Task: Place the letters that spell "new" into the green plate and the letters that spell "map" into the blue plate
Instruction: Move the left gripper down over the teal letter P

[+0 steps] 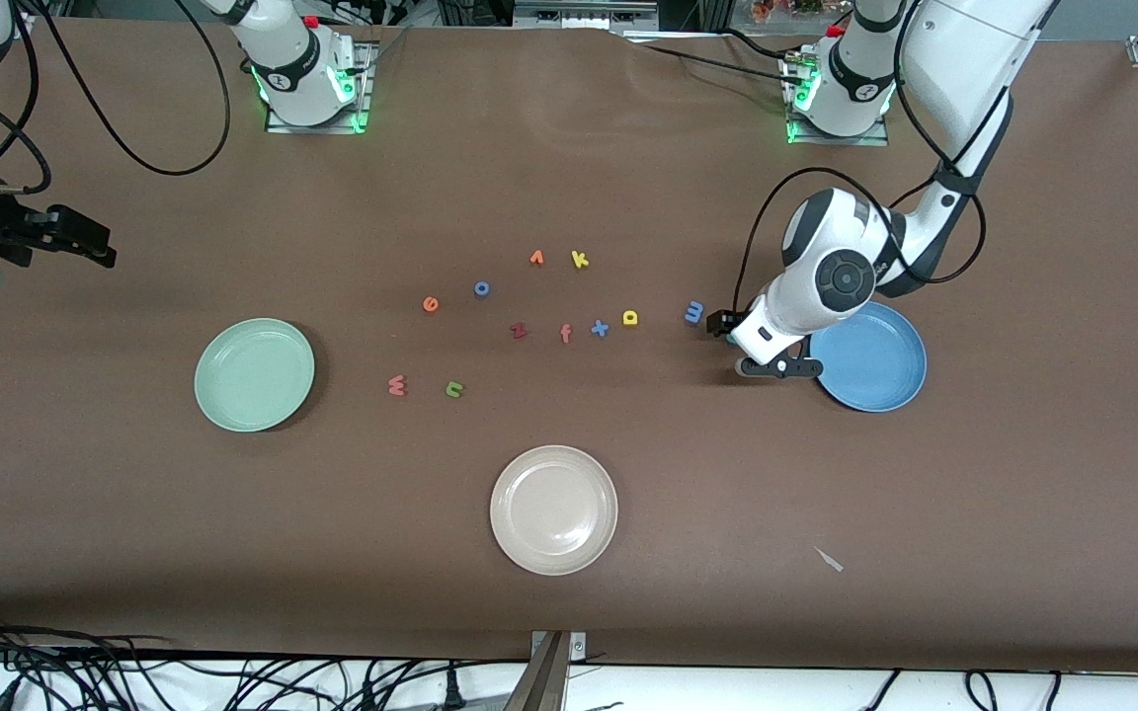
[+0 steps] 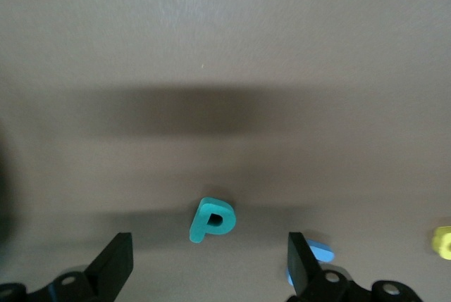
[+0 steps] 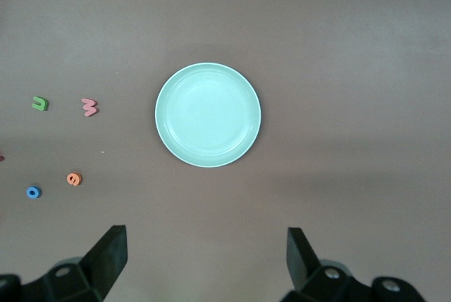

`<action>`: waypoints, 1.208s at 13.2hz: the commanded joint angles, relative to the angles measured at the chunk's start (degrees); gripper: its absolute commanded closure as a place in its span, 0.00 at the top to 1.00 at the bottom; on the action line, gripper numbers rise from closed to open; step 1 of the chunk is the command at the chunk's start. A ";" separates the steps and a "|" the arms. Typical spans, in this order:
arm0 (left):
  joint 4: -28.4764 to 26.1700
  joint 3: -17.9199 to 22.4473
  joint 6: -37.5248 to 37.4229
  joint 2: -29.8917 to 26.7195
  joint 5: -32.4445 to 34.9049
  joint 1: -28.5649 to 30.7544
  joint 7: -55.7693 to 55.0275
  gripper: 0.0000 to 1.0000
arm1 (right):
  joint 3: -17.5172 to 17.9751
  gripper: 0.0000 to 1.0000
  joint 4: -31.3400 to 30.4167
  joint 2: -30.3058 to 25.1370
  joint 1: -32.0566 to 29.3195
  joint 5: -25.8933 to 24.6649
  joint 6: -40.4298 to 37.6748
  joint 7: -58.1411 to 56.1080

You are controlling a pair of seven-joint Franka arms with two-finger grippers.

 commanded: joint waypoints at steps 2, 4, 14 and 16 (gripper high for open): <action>-1.29 0.26 0.92 0.82 0.94 -0.22 -0.41 0.90 | -0.23 1.00 -0.43 -0.45 0.22 -0.54 -0.31 -0.61; -1.47 0.26 0.92 0.82 0.94 -0.65 -0.76 0.83 | -0.23 1.00 -0.44 -0.45 0.22 -0.54 -0.31 -0.35; -1.21 0.61 1.01 2.84 1.03 -1.71 -1.64 0.68 | 2.23 1.00 0.18 6.39 6.62 -0.71 3.03 0.18; -1.03 0.61 1.01 2.84 1.03 -1.71 -1.64 0.67 | 2.32 1.00 0.27 9.12 8.47 -0.19 3.29 0.53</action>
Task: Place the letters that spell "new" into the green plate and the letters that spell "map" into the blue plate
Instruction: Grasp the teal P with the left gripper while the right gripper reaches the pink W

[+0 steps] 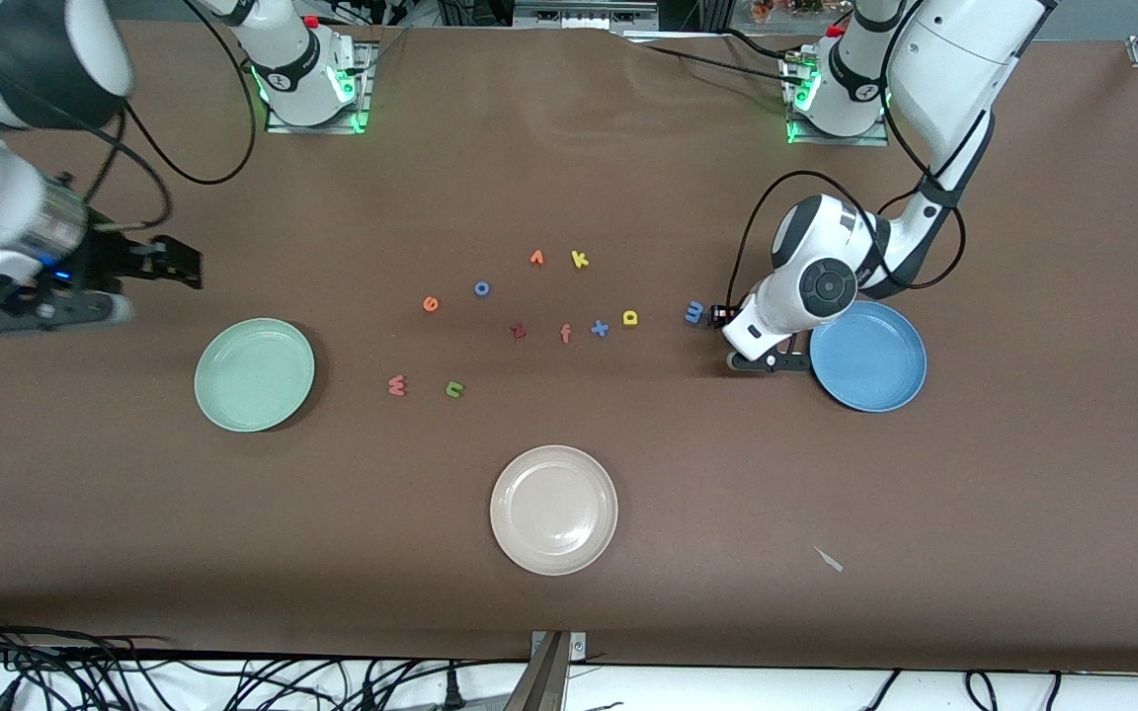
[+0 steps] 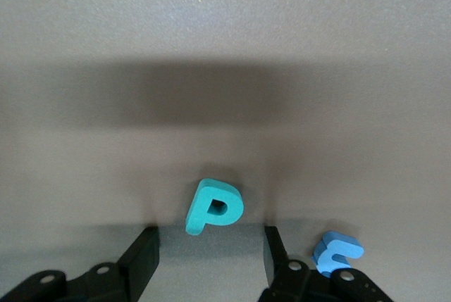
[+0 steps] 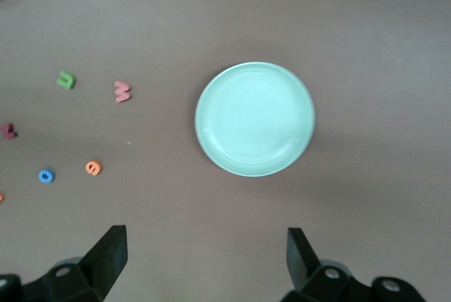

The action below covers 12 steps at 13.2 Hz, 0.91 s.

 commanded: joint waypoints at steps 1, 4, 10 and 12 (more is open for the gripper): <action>0.35 0.49 0.86 0.65 0.89 -0.97 -1.25 0.67 | -0.06 1.00 0.92 3.69 2.22 -0.14 1.39 0.89; 0.62 0.58 0.95 0.82 1.94 -1.06 -1.34 0.67 | -0.06 1.00 0.04 7.03 5.56 -0.05 7.27 8.09; 3.35 0.32 0.86 3.20 11.00 -1.06 -8.99 0.68 | -0.06 1.00 -9.69 12.13 12.15 -0.05 28.34 23.20; 3.35 0.14 0.86 3.20 11.00 -0.97 -9.25 0.68 | -0.06 1.00 -13.04 13.62 13.04 -0.05 35.03 26.03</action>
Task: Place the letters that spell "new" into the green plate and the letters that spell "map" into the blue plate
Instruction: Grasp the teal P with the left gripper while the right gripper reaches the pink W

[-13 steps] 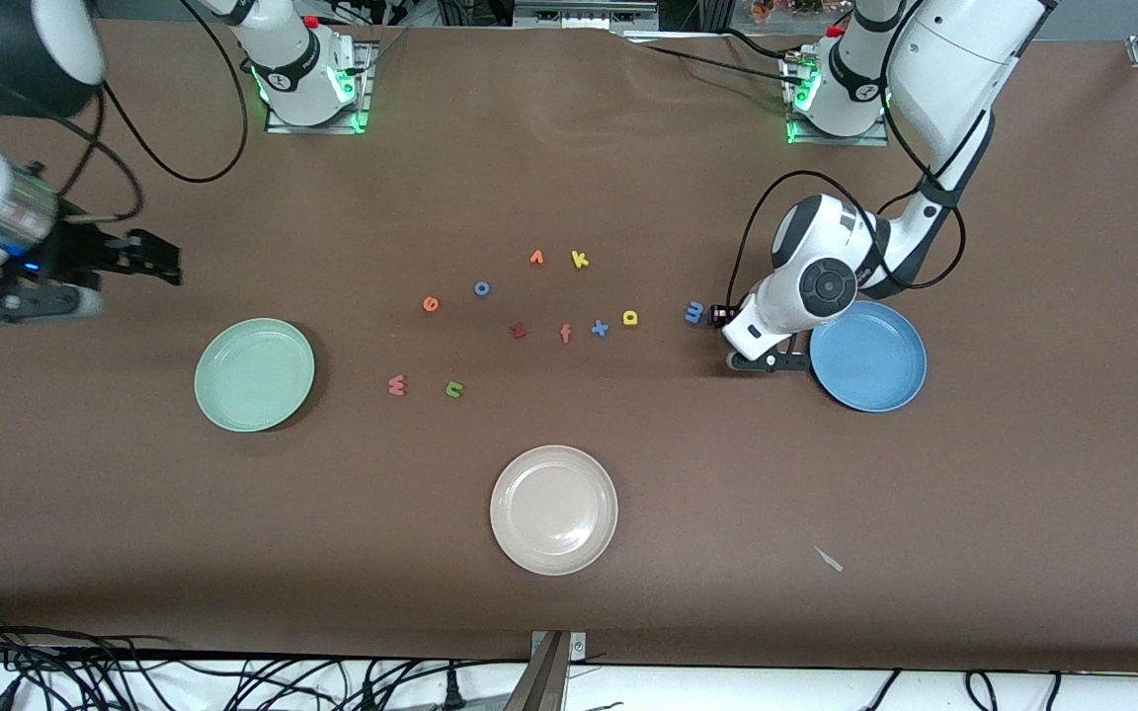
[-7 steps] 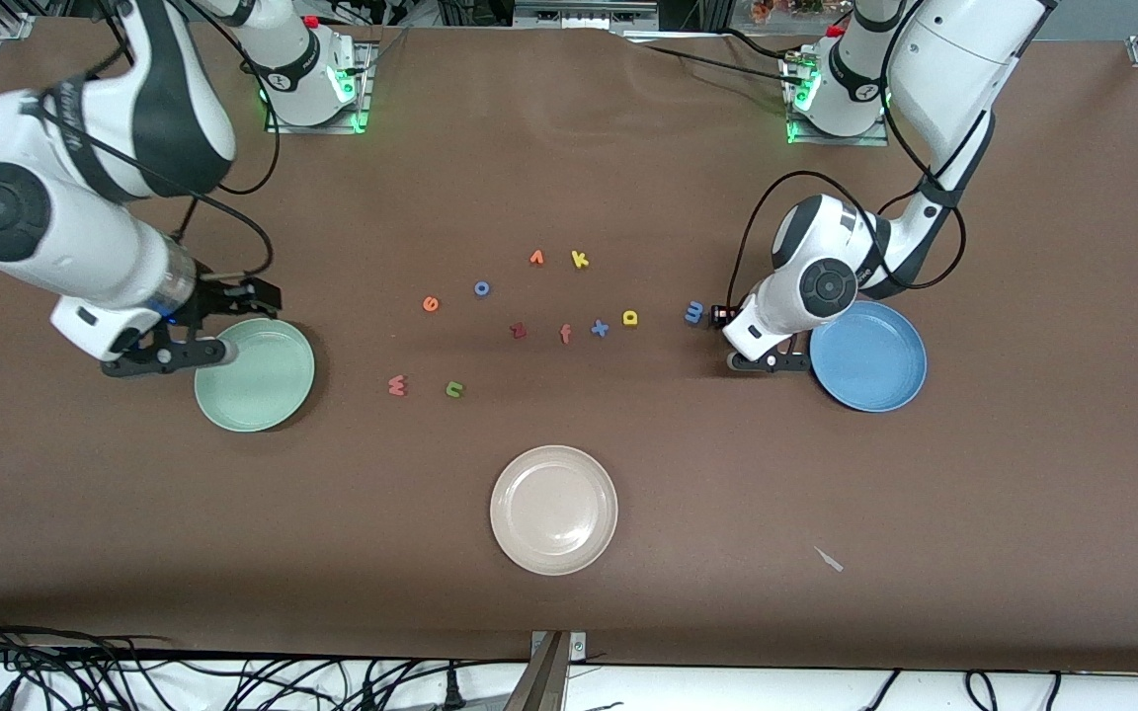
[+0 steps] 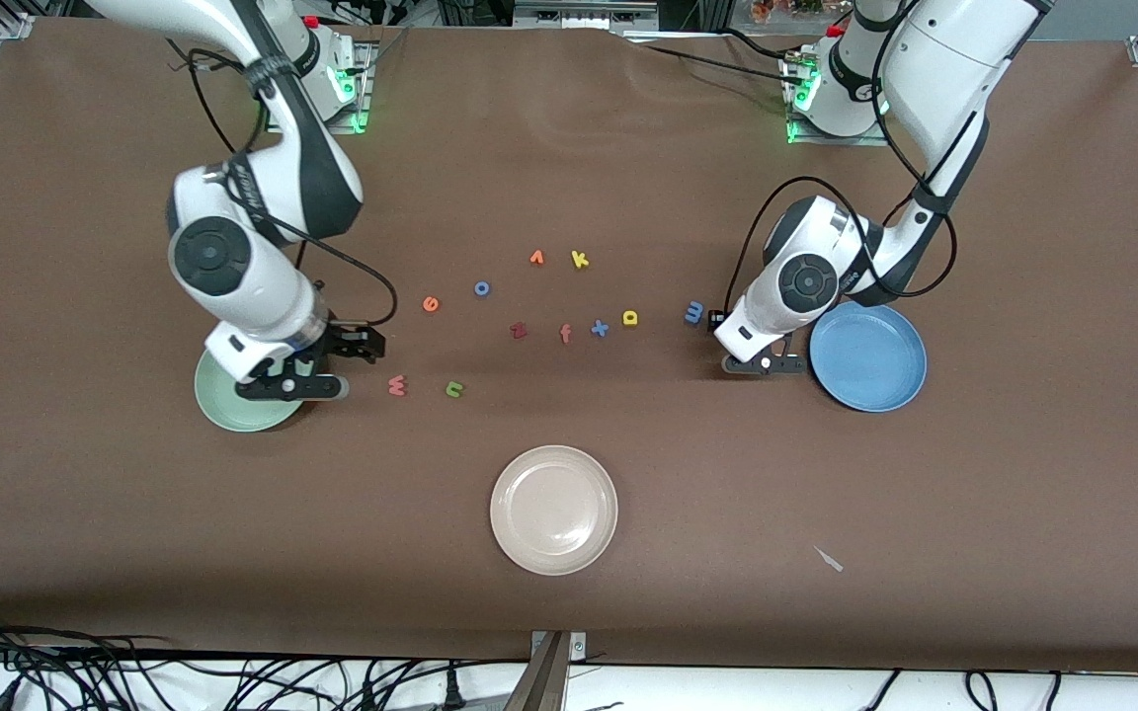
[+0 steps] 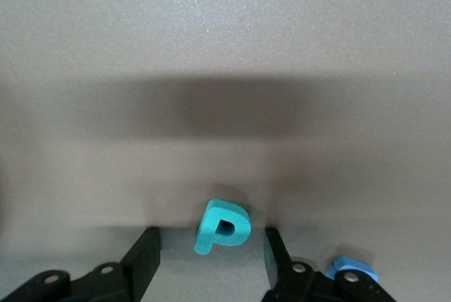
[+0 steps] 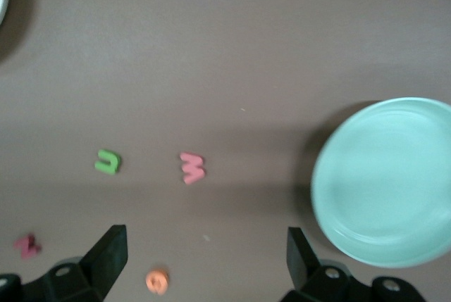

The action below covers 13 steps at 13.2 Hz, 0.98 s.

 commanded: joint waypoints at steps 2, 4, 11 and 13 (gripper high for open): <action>2.12 0.41 0.85 2.32 2.44 -0.38 -2.87 0.65 | -0.29 1.00 -5.98 2.09 0.86 -0.17 11.08 2.96; 2.13 0.41 0.85 2.32 2.44 -0.29 -3.23 0.56 | -0.29 1.00 -6.43 4.81 0.95 -0.17 14.97 2.96; 3.01 0.41 0.85 2.31 1.91 0.24 -3.32 0.57 | 0.32 1.00 -6.43 10.35 0.86 -0.09 22.17 2.69; 3.44 0.41 0.94 2.58 1.65 0.41 -3.32 0.56 | 0.85 0.99 -6.52 10.89 0.77 0.35 23.24 2.78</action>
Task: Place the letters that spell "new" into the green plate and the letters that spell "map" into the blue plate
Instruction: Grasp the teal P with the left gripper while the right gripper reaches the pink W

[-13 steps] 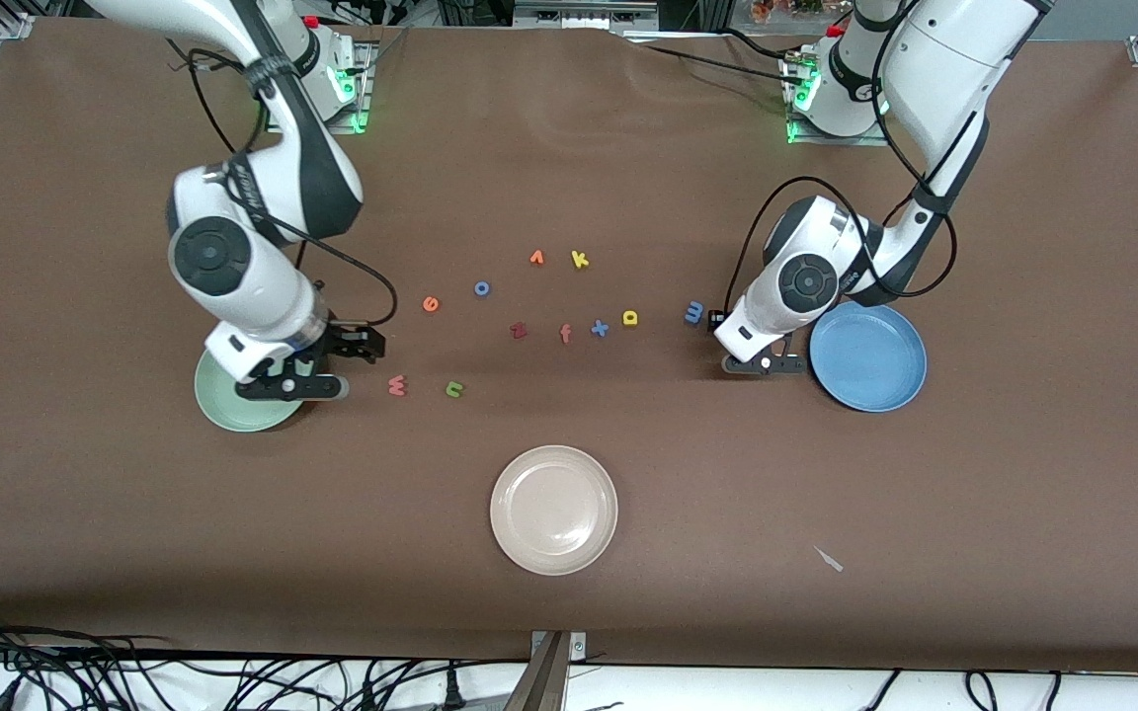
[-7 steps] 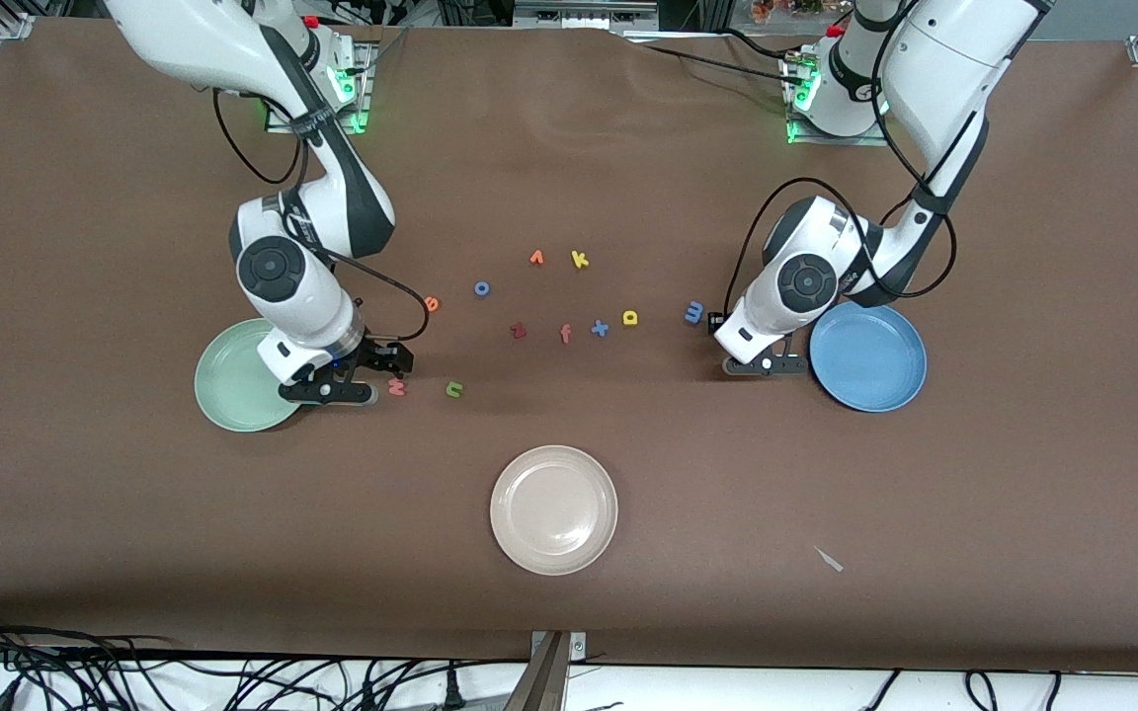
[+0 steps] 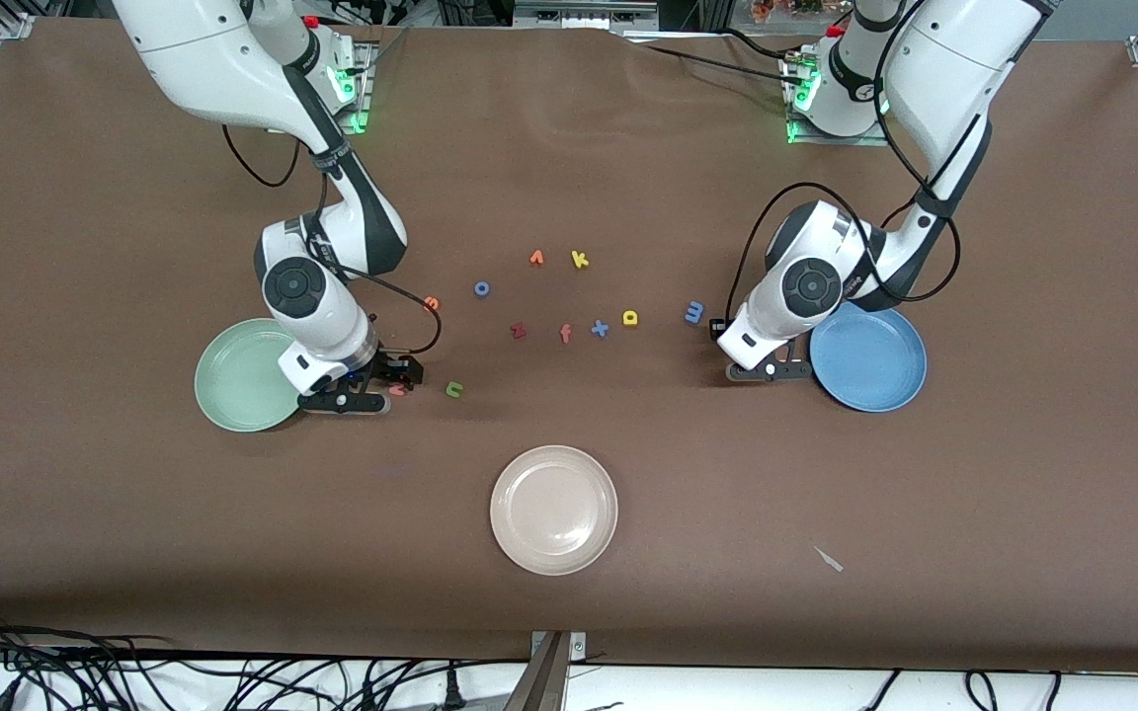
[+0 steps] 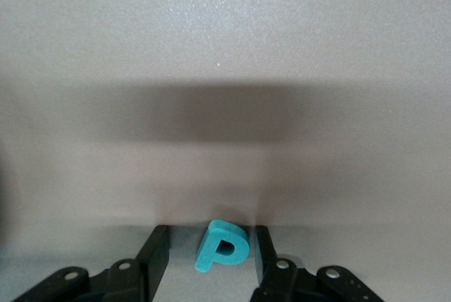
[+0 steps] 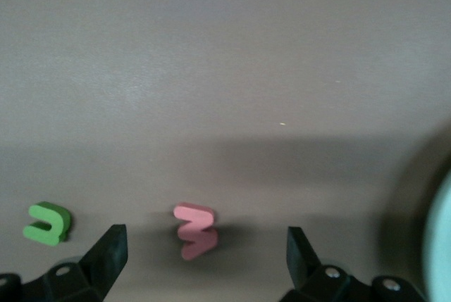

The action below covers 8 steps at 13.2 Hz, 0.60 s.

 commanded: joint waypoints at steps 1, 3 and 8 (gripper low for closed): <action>2.18 0.16 0.63 2.15 1.32 0.19 -1.31 0.55 | 0.45 0.98 -0.28 0.94 0.30 0.43 1.97 0.85; 2.28 0.16 0.54 2.15 0.88 0.10 -1.58 0.48 | 0.98 0.92 -0.37 1.38 0.21 0.43 2.76 0.85; 2.19 0.16 0.36 2.15 0.88 -0.25 -2.10 0.30 | 1.24 0.74 -0.28 1.73 -0.14 0.69 2.76 0.24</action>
